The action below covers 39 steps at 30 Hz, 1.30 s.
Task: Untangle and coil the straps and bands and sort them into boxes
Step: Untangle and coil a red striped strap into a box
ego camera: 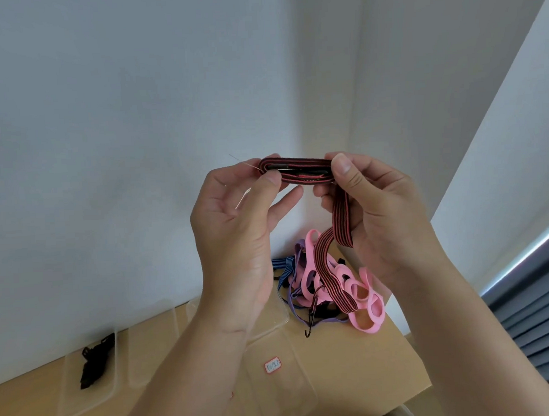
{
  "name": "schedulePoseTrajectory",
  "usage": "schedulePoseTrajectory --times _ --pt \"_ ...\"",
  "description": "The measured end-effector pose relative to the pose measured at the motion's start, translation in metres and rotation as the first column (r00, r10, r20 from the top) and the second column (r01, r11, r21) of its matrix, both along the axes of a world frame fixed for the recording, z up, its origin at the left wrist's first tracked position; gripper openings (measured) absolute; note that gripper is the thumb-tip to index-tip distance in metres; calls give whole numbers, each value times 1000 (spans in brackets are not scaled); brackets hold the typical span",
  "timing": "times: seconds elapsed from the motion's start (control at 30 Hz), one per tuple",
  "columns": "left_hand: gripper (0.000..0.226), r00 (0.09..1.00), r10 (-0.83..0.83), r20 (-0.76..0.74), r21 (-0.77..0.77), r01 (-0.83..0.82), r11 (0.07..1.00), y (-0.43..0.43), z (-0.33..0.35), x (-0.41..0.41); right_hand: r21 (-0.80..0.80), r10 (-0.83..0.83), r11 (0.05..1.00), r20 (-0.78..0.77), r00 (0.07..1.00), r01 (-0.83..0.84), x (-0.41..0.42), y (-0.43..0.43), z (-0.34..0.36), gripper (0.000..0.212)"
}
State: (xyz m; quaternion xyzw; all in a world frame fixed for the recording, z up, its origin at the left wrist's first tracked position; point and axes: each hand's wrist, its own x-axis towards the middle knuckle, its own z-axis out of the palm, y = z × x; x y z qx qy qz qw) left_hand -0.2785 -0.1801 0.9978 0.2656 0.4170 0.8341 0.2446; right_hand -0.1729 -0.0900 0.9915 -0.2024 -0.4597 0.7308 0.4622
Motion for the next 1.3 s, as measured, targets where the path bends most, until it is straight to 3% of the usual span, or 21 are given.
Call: schedulePoseTrajectory --times 0.2,0.4,0.5,0.57,0.63,0.77,0.87,0.93,1.2,1.3 --pt "19 996 48 -70 61 -43 997 -5 8 5 -61 72 995 -112 991 -79 3 -3 10 27" --pt "22 994 56 -90 91 -48 995 -6 11 7 45 5 999 -65 998 -2 5 -6 14 27" --pt "17 993 -20 -118 37 25 999 -10 10 -1 102 -47 994 -19 999 48 6 -3 12 21" --pt "16 982 -157 -106 -17 156 988 -14 12 -8 115 -43 992 -10 999 44 8 1 11 17" --pt "19 948 -304 -94 -92 296 951 -17 14 -9 111 -5 994 -8 1000 6 10 5 12 18" --pt "22 914 -399 -70 -279 366 888 -15 12 -1 223 101 967 101 990 -122 15 8 11 13" --pt "20 878 -479 6 -313 456 833 -12 10 -1 264 139 947 174 975 -182 16 7 10 17" --pt "18 862 -506 27 -319 487 813 -11 10 -4 248 117 955 182 976 -161 17 6 9 13" --pt "45 872 -490 -25 -340 453 824 -2 7 1 162 202 963 101 974 -216 13 10 -2 14" --pt "48 899 -438 10 -309 420 854 0 7 4 120 228 961 155 961 -248 10 15 -16 26"
